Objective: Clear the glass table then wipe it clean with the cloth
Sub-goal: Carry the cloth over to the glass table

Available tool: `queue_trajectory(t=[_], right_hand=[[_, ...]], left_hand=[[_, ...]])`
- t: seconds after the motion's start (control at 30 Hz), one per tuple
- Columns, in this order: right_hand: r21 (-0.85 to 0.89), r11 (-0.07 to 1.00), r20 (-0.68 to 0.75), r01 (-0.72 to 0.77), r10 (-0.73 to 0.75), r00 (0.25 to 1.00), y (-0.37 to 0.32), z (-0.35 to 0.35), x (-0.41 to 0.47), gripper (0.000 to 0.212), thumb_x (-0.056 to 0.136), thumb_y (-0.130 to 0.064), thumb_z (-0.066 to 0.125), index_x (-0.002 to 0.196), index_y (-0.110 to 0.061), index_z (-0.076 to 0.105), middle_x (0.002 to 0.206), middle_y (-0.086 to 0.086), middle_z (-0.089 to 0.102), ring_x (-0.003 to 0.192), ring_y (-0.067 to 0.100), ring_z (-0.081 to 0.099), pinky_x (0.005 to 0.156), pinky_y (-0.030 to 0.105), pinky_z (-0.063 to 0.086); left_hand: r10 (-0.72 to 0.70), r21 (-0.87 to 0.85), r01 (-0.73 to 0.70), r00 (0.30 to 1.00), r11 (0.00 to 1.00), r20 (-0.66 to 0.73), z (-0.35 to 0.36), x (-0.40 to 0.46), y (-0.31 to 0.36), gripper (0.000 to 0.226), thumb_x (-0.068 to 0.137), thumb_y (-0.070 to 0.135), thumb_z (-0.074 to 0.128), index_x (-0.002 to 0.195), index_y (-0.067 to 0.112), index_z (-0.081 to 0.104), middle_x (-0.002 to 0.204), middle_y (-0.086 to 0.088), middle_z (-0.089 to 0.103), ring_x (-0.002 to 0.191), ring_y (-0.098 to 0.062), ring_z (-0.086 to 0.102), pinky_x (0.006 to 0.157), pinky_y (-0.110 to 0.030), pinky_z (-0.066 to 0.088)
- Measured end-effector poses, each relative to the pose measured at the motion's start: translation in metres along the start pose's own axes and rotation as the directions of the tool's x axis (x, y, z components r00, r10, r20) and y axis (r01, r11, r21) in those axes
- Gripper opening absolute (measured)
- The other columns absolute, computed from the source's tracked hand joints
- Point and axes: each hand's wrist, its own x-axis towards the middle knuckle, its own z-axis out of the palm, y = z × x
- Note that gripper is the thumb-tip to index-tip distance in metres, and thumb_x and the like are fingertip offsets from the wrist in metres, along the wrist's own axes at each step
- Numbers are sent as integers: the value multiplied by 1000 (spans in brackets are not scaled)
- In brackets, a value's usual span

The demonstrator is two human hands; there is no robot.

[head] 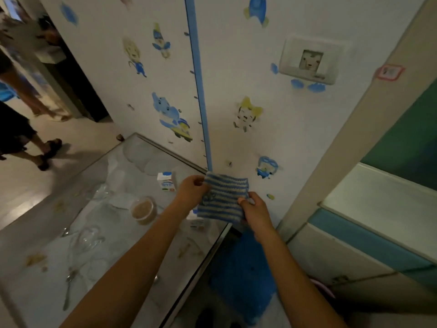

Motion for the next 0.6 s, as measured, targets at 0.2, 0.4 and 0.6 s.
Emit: queue_trajectory(t=[0.2,0.4,0.6], right_hand=[[12,995,-131,-101,102,986,17,8,73,3,96,-24,57,96,-24,60,100,9,70,83,23,69,61,33,55],[-78,973,-223,-218,196,955,62,21,149,22,95,-25,58,115,-17,60,110,6,64,87,18,64,58,24,54],[-97,944,-256,-314,281,925,112,37,196,13,93,-24,59,89,-35,60,95,-1,65,91,26,66,83,51,57]], left_hand=[[41,7,-42,997,999,73,20,89,-14,5,96,17,60,98,21,63,84,-3,64,75,-18,61,65,-29,50],[-41,45,33,984,998,174,38,173,-59,19,93,21,66,110,12,66,94,-9,68,78,-25,64,69,-40,53],[-120,98,99,965,990,233,57,225,-115,7,96,18,60,102,19,63,88,-3,67,79,-20,64,72,-32,52]])
